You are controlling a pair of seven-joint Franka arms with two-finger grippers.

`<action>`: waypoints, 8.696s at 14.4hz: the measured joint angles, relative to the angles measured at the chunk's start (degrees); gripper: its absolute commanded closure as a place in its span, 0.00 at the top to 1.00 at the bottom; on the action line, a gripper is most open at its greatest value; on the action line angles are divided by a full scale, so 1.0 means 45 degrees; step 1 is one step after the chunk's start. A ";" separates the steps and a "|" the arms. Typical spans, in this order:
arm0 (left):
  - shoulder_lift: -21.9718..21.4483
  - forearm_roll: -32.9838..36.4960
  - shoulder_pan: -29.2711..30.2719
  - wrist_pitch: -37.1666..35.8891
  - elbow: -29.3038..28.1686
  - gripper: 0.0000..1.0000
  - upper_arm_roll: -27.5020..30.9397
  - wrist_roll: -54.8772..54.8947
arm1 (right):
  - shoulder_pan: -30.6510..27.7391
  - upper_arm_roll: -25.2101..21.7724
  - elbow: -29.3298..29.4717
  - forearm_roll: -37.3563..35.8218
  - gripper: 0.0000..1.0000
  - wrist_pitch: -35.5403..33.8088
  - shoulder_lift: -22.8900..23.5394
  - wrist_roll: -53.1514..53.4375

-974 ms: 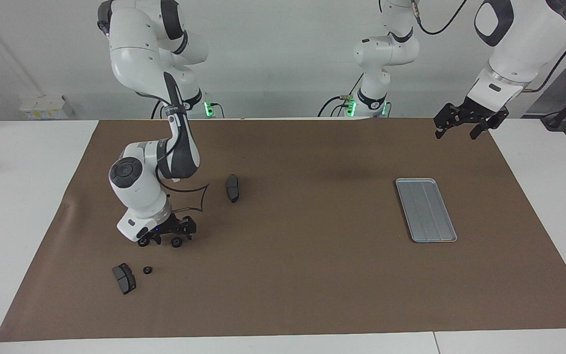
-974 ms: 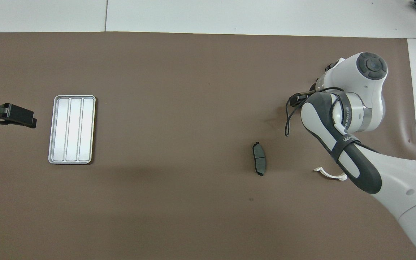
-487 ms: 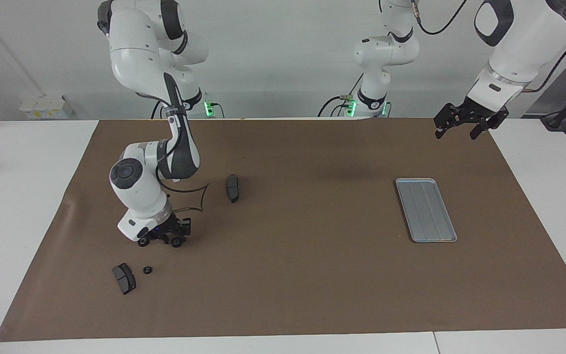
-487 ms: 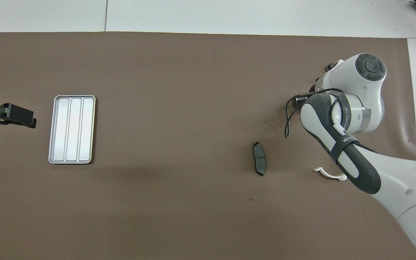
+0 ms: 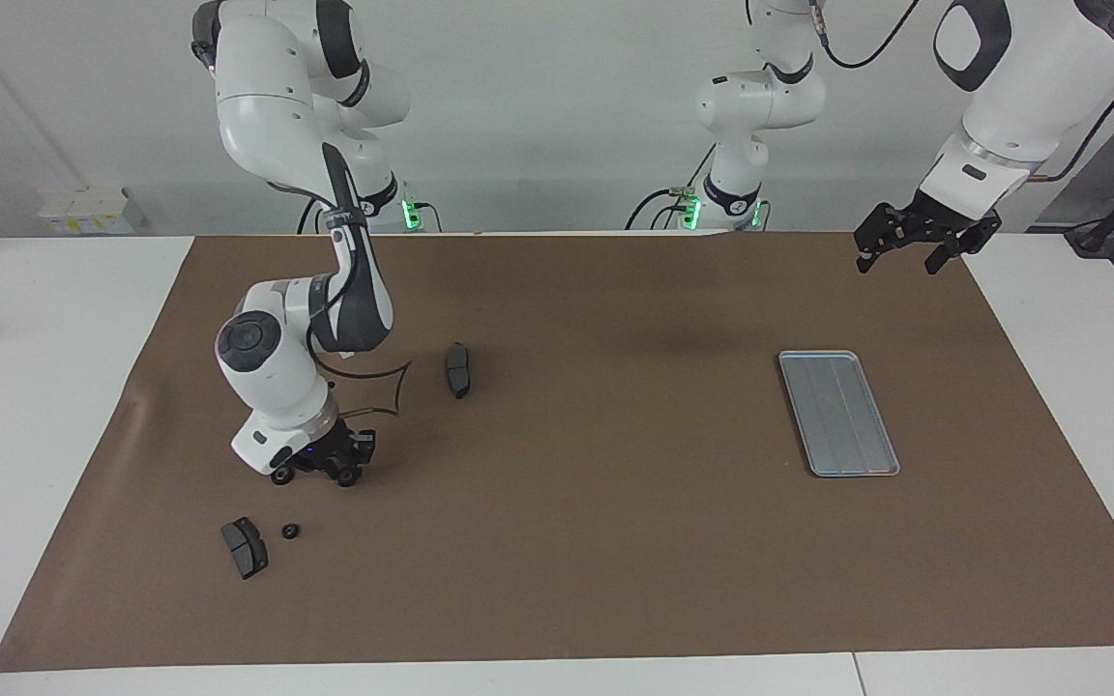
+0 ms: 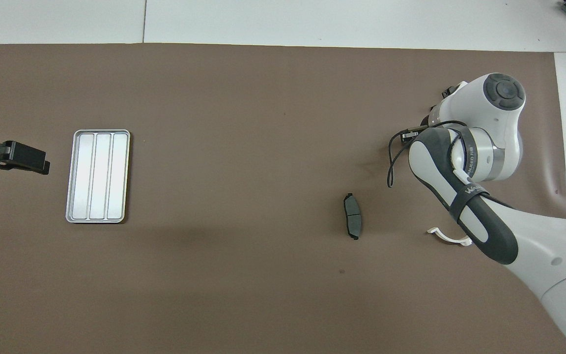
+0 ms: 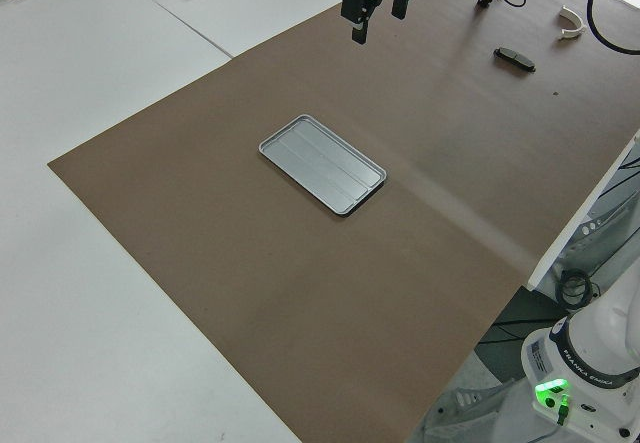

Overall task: Pick bearing gear from pile to tray
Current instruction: 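Carry the bearing toward the table center with the right gripper, then set the bearing down with the right gripper while the left gripper approaches, then grasp the bearing with the left gripper while the right gripper returns, then place the bearing on the tray with the left gripper while the right gripper grasps another, then set the second bearing at center with the right gripper while the left gripper withdraws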

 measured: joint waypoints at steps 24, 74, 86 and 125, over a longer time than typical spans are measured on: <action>-0.0050 0.0000 0.0000 -0.0018 0.0000 1.00 0.0000 0.0000 | 0.7807 0.0131 0.2209 -0.0650 0.22 0.1729 0.1321 0.5326; 0.4515 0.1587 -0.6352 1.0269 -0.4083 0.72 -0.0346 -1.8389 | -0.0964 -0.0150 0.1616 -0.0508 0.30 0.3037 0.1578 -0.1902; 0.4533 0.1607 -0.6702 1.1190 -0.4795 0.65 -0.0371 -1.8390 | -0.0927 -0.0015 0.1914 -0.0497 0.01 0.2583 0.1508 -0.1900; 0.1512 -0.0121 0.0296 1.0090 -0.7026 1.00 -0.0240 -0.6457 | 0.6794 0.0017 0.2805 -0.1607 1.00 0.5149 0.2099 0.4463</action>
